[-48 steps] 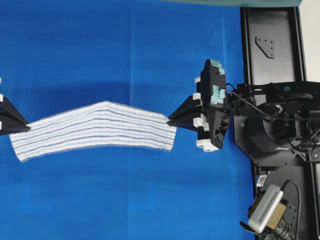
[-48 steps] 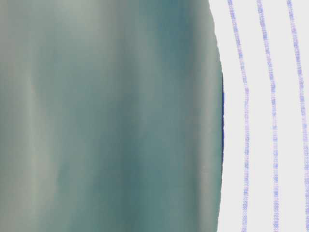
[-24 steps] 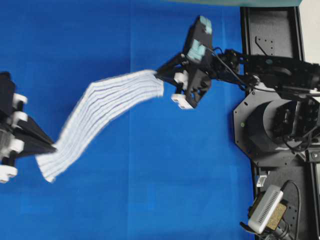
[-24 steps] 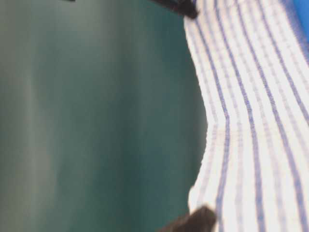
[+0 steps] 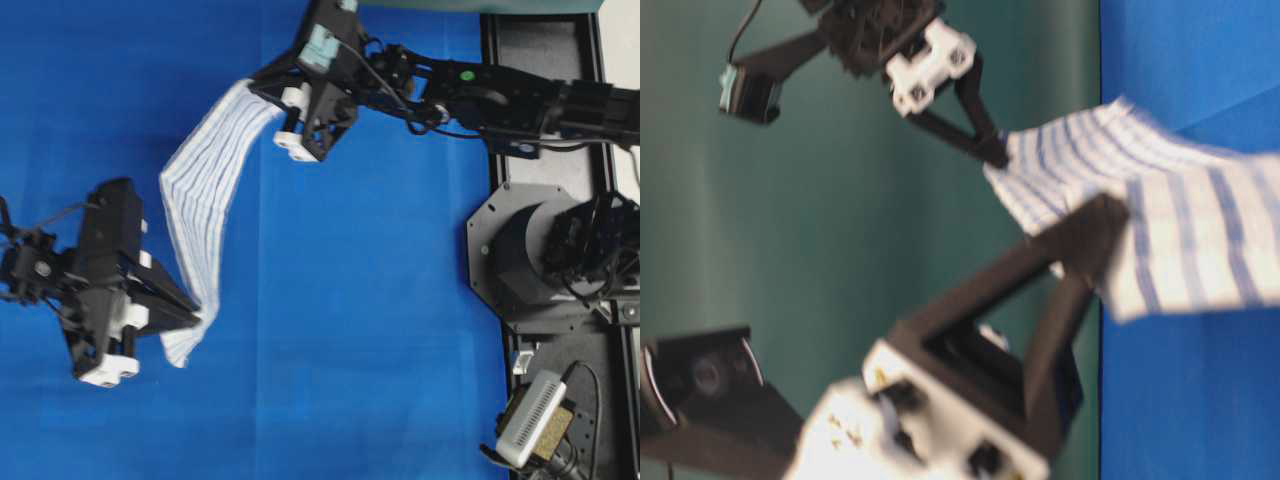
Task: Fold the blue towel.
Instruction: 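Lift the folded strip and swing it to lie lengthwise, then lower the strip onto the table and open both grippers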
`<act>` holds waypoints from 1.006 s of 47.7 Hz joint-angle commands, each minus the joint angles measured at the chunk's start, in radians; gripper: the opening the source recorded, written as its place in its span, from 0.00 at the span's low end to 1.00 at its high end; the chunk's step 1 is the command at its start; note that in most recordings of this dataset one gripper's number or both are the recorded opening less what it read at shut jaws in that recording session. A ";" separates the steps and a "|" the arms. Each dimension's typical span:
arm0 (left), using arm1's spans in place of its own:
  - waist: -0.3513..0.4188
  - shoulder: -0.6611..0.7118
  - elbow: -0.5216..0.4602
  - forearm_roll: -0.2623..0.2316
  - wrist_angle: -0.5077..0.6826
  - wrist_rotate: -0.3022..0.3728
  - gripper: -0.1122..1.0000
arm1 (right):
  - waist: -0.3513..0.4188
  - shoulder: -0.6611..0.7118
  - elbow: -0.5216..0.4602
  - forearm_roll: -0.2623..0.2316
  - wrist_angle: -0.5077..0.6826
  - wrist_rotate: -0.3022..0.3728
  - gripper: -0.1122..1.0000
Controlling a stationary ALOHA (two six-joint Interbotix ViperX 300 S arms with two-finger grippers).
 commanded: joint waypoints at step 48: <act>0.023 0.218 -0.213 -0.014 -0.141 0.009 0.12 | -0.084 0.054 -0.035 -0.061 0.002 -0.003 0.29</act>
